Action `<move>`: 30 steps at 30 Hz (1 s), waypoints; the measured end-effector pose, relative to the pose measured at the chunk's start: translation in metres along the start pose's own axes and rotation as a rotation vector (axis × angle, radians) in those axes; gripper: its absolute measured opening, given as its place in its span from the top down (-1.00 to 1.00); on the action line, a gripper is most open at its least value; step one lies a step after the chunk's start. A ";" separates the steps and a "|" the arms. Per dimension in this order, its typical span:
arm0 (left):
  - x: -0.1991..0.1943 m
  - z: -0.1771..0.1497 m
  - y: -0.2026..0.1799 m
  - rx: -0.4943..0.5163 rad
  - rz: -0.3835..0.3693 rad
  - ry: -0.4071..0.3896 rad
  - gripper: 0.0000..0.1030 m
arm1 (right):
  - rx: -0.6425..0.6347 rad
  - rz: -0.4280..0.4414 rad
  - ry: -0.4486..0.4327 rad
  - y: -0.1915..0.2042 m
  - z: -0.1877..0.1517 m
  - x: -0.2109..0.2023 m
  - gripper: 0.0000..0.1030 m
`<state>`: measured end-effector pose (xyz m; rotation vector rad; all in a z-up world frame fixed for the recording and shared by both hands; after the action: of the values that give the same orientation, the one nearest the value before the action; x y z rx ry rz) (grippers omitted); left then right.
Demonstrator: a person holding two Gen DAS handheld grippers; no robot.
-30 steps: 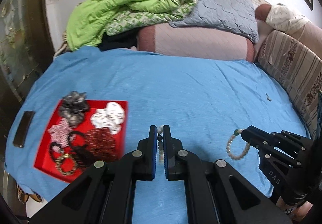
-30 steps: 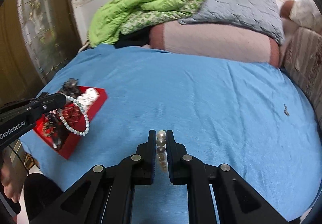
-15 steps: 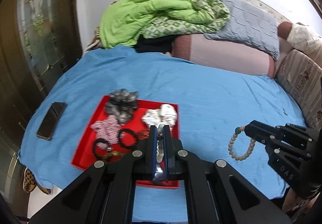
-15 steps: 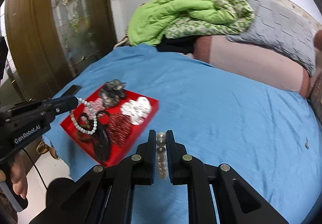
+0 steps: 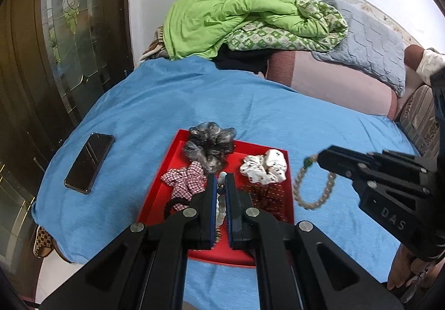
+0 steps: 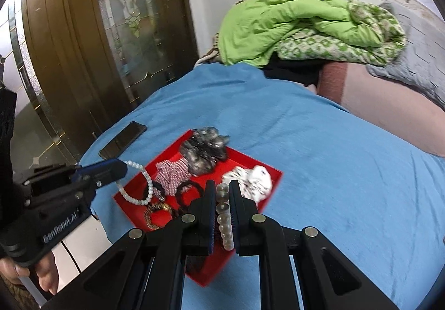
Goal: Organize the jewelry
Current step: 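Carry both bracelets over the red tray with both tools, then lower and open both tools to release the bracelets into the tray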
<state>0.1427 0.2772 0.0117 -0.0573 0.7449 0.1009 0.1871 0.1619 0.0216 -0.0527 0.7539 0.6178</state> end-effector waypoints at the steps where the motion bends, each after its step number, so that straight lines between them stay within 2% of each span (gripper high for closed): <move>1: 0.003 -0.001 0.002 -0.001 0.005 0.004 0.90 | -0.005 0.005 0.002 0.002 0.003 0.005 0.79; 7: 0.030 -0.013 0.014 -0.029 0.023 0.041 0.90 | -0.012 0.035 0.027 0.017 0.016 0.043 0.79; 16: 0.069 -0.026 0.034 -0.064 0.057 0.091 0.90 | 0.014 0.067 0.081 0.022 0.014 0.096 0.79; 23: 0.085 -0.035 0.037 -0.052 0.085 0.115 0.90 | 0.024 0.059 0.127 0.018 0.006 0.131 0.79; 30: 0.096 -0.041 0.042 -0.052 0.104 0.137 0.90 | 0.025 0.041 0.156 0.014 -0.002 0.148 0.79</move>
<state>0.1807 0.3221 -0.0843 -0.0753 0.8826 0.2176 0.2611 0.2482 -0.0748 -0.0632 0.9149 0.6488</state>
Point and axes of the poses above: each gripper's, at about its wrist camera, not at the fingertips, and x roughly the way its jaws point, y to its left, z to its top, the point moved 5 cm from there along x, roughly the way its jaws point, and after that the axes turned 4 degrees about x, right-handed, at the moved point
